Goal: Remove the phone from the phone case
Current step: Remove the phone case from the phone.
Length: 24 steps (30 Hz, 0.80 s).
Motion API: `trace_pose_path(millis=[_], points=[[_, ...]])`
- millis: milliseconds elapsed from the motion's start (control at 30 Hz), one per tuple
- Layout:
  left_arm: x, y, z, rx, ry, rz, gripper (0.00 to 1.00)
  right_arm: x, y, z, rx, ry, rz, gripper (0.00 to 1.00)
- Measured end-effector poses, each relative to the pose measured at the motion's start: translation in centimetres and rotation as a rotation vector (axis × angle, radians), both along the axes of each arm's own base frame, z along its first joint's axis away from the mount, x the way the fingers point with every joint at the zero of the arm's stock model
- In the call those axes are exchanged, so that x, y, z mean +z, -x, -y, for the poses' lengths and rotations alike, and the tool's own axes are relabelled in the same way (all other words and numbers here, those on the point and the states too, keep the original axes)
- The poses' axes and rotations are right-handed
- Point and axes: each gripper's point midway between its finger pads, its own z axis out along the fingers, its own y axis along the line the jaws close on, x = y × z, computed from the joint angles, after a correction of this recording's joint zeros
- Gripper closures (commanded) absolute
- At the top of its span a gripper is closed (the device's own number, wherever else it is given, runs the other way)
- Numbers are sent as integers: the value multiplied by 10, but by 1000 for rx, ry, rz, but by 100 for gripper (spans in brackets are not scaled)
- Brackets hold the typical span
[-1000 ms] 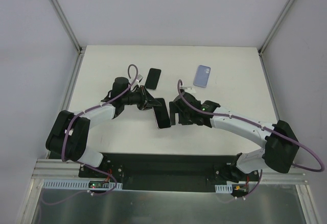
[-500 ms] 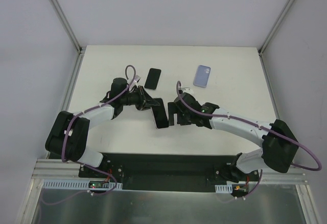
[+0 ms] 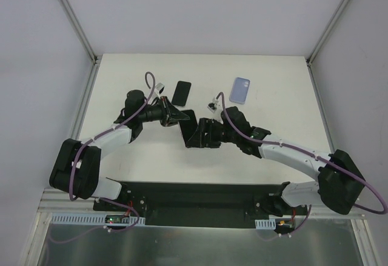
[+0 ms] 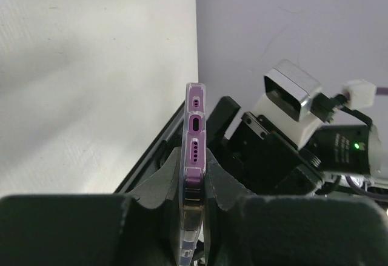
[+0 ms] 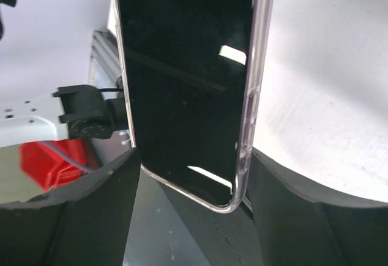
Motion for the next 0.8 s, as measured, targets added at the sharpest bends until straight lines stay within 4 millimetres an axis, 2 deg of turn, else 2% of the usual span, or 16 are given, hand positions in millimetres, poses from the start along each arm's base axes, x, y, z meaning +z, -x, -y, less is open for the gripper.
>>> trace_pose_path(millis=[167, 300, 567, 800], points=[[17, -1, -7, 0, 50, 5, 100, 12, 3, -8, 23, -150, -64, 25], [40, -5, -14, 7, 105, 56, 100, 24, -1, -17, 34, -271, -124, 24], [71, -10, -20, 19, 197, 103, 100, 56, -2, -30, 88, -456, -170, 33], [85, -9, -20, 16, 242, 129, 100, 69, 0, -29, 96, -567, -203, 32]])
